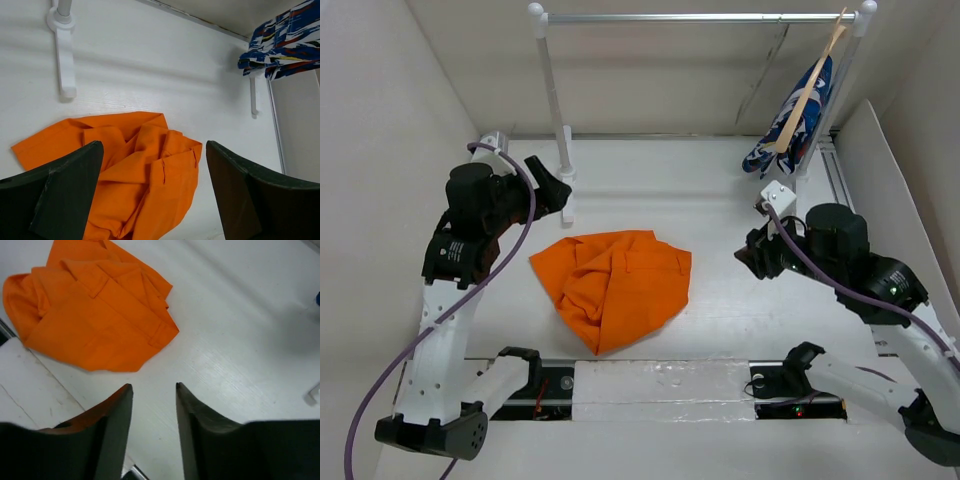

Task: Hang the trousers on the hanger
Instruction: Flatten out the trousers at the center of the board.

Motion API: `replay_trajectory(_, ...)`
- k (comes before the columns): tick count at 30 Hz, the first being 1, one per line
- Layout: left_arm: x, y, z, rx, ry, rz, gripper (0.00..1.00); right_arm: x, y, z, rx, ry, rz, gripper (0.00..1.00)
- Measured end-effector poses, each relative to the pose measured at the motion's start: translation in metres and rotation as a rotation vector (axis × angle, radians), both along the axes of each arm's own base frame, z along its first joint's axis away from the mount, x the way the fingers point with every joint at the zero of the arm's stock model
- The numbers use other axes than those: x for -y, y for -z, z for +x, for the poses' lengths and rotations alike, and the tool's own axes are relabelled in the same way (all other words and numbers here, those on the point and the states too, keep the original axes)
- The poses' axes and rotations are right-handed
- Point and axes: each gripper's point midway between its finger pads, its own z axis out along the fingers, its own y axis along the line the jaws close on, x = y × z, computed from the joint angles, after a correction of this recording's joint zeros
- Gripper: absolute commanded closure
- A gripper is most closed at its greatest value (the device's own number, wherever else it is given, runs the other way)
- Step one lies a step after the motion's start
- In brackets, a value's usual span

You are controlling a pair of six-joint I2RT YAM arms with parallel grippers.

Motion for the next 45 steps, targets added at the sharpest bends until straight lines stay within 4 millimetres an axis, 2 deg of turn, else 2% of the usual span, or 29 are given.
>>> replay_trajectory(1,0.0,0.001,0.001,-0.005,0.0,0.0,0.24,-0.001,0.0,0.0,-0.003,-0.003,0.001,0.78)
replay_trajectory(3,0.001,0.003,0.002,-0.012,0.0,-0.001,0.3,-0.005,-0.001,0.001,-0.003,-0.016,0.005,0.96)
replay_trajectory(4,0.001,0.003,0.003,-0.013,-0.001,-0.001,0.41,-0.008,-0.004,0.002,0.001,-0.026,0.018,1.0)
replay_trajectory(8,-0.005,0.005,0.006,-0.018,-0.041,0.003,0.83,-0.015,-0.003,0.006,-0.004,-0.041,0.024,1.0)
replay_trajectory(9,-0.008,0.005,0.007,-0.02,-0.061,0.008,0.97,-0.018,-0.003,0.008,-0.004,-0.046,0.026,1.0)
replay_trajectory(10,-0.012,0.006,0.008,-0.022,-0.085,0.014,1.0,-0.022,0.0,0.012,-0.015,-0.053,0.021,1.0)
replay_trajectory(11,-0.018,0.009,0.011,-0.024,-0.116,0.022,1.0,-0.027,0.003,0.014,-0.021,-0.059,0.017,1.0)
replay_trajectory(13,-0.028,0.021,0.016,-0.052,-0.169,0.042,0.9,-0.044,0.012,0.019,-0.045,-0.095,-0.004,0.77)
replay_trajectory(14,-0.033,0.034,0.02,-0.084,-0.194,0.049,0.81,-0.057,0.021,0.021,-0.062,-0.119,-0.027,0.64)
replay_trajectory(15,-0.038,0.049,0.022,-0.121,-0.216,0.059,0.58,-0.073,0.031,0.021,-0.081,-0.152,-0.054,0.43)
replay_trajectory(18,-0.045,0.1,0.029,-0.251,-0.253,0.081,0.29,-0.126,0.072,0.022,-0.146,-0.246,-0.151,0.2)
replay_trajectory(22,-0.041,0.173,0.024,-0.447,-0.248,0.097,0.24,-0.183,0.127,0.02,-0.221,-0.328,-0.261,0.13)
replay_trajectory(25,-0.039,0.2,0.019,-0.515,-0.242,0.091,0.23,-0.22,0.155,0.024,-0.245,-0.36,-0.293,0.12)
replay_trajectory(28,-0.035,0.219,0.021,-0.548,-0.234,0.081,0.23,-0.241,0.178,0.035,-0.25,-0.349,-0.311,0.12)
replay_trajectory(29,-0.034,0.227,0.022,-0.56,-0.23,0.077,0.23,-0.245,0.184,0.039,-0.25,-0.336,-0.317,0.14)
replay_trajectory(30,-0.033,0.235,0.022,-0.574,-0.225,0.075,0.23,-0.248,0.19,0.043,-0.249,-0.326,-0.322,0.39)
replay_trajectory(32,-0.03,0.255,0.02,-0.613,-0.216,0.07,0.24,-0.252,0.2,0.052,-0.238,-0.295,-0.338,0.69)
replay_trajectory(33,-0.029,0.26,0.018,-0.624,-0.213,0.068,0.26,-0.252,0.203,0.056,-0.236,-0.274,-0.343,0.92)
replay_trajectory(34,-0.027,0.274,0.013,-0.658,-0.205,0.065,0.26,-0.251,0.204,0.06,-0.234,-0.255,-0.346,0.92)
replay_trajectory(36,-0.024,0.289,0.01,-0.694,-0.194,0.061,0.3,-0.246,0.199,0.065,-0.219,-0.215,-0.346,0.99)
replay_trajectory(39,-0.015,0.307,0.011,-0.733,-0.17,0.059,0.33,-0.222,0.172,0.061,-0.163,-0.164,-0.33,1.0)
replay_trajectory(40,-0.011,0.312,0.013,-0.741,-0.159,0.056,0.36,-0.208,0.156,0.057,-0.135,-0.147,-0.314,1.0)
replay_trajectory(41,-0.008,0.317,0.014,-0.747,-0.15,0.054,0.44,-0.191,0.137,0.052,-0.104,-0.127,-0.292,1.0)
replay_trajectory(43,-0.004,0.317,0.02,-0.735,-0.139,0.037,0.49,-0.153,0.097,0.038,-0.05,-0.085,-0.231,1.0)
replay_trajectory(45,0.0,0.32,0.025,-0.73,-0.136,0.017,0.77,-0.112,0.067,0.02,-0.022,-0.036,-0.147,1.0)
